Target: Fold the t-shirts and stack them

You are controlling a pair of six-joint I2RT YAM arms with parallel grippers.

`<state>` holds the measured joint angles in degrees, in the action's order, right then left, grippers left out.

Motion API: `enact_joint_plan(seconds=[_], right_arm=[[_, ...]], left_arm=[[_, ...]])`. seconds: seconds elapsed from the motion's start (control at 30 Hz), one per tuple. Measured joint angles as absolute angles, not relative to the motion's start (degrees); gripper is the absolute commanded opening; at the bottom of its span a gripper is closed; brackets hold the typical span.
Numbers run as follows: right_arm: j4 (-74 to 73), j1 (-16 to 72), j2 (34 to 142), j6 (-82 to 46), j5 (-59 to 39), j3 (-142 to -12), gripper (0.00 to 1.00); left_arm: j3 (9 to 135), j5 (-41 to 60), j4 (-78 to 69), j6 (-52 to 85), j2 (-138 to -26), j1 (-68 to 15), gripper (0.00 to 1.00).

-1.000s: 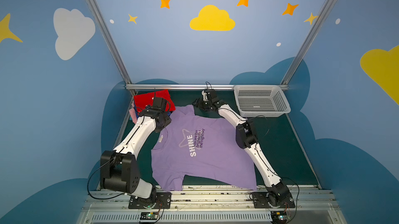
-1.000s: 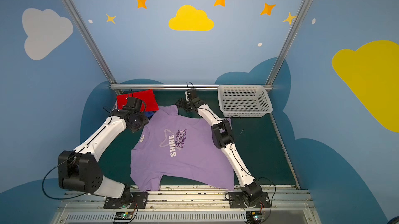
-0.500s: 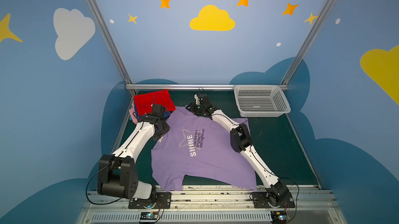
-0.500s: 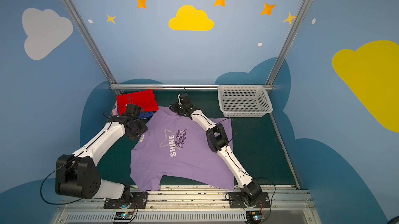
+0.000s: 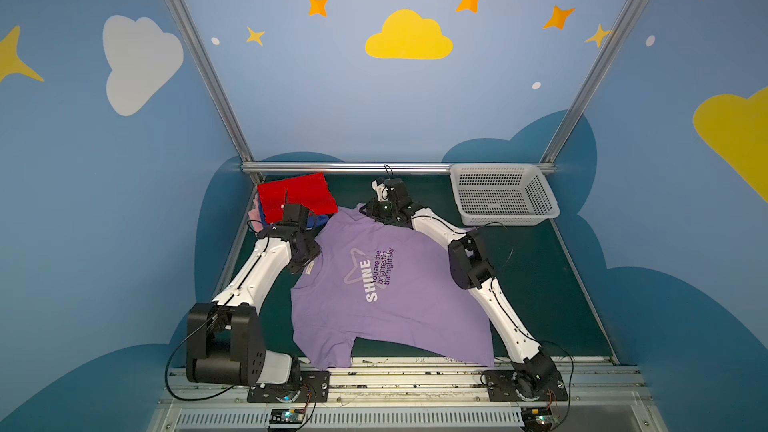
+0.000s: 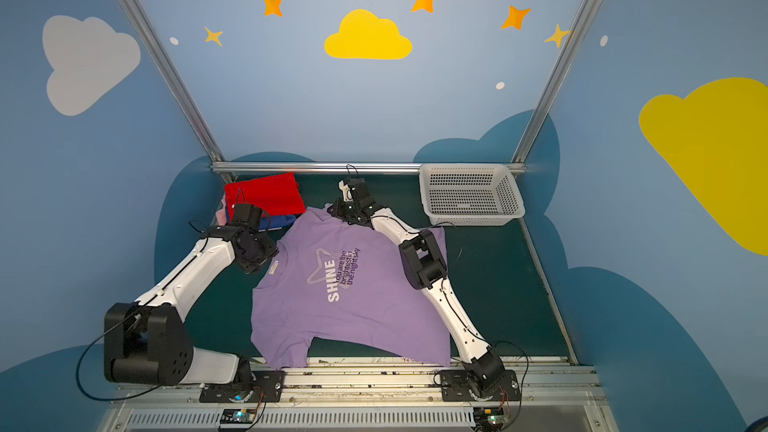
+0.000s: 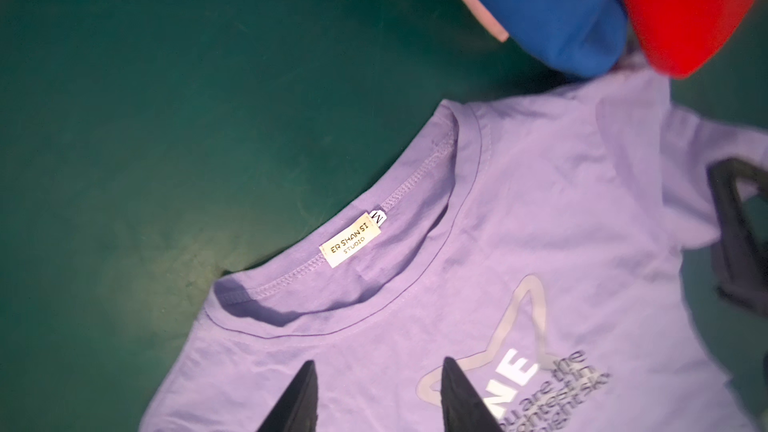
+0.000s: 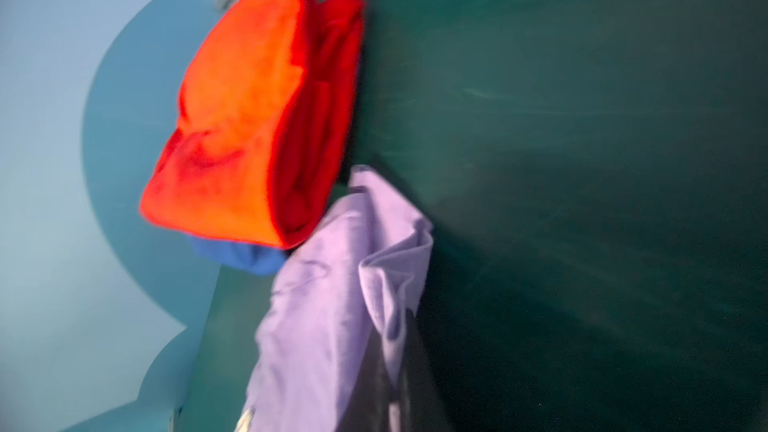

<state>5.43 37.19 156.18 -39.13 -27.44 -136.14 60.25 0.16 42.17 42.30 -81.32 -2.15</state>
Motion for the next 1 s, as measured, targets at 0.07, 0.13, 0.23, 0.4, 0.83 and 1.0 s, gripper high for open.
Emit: enact_joint_plan(seconds=[0.07, 0.13, 0.23, 0.4, 0.83, 1.0], right_arm=[[4.7, 37.6, 154.3, -37.9, -28.3, -135.5, 0.00], [3.7, 38.1, 152.8, -36.8, -29.1, -135.4, 0.00], [1.9, 38.5, 151.9, -36.0, -30.2, -135.4, 0.00], [1.2, 39.3, 151.9, -35.0, -31.2, -135.4, 0.00], [0.9, 39.3, 151.9, -32.2, -31.4, -134.8, 0.00], [0.1, 39.2, 151.9, -31.1, -31.6, -131.8, 0.00]], left_arm=[[61.4, 2.2, 41.5, 42.3, -81.8, -1.2, 0.70], [64.6, 4.6, 39.9, 42.2, -83.4, -0.6, 0.73], [71.6, 8.0, 35.6, 42.6, -88.2, -0.5, 0.74], [84.9, 14.3, 29.2, 45.6, -102.3, -0.8, 0.71], [103.7, 19.0, 28.9, 53.5, -125.2, -3.4, 0.74], [106.0, 19.7, 28.0, 55.9, -125.5, -3.8, 0.75]])
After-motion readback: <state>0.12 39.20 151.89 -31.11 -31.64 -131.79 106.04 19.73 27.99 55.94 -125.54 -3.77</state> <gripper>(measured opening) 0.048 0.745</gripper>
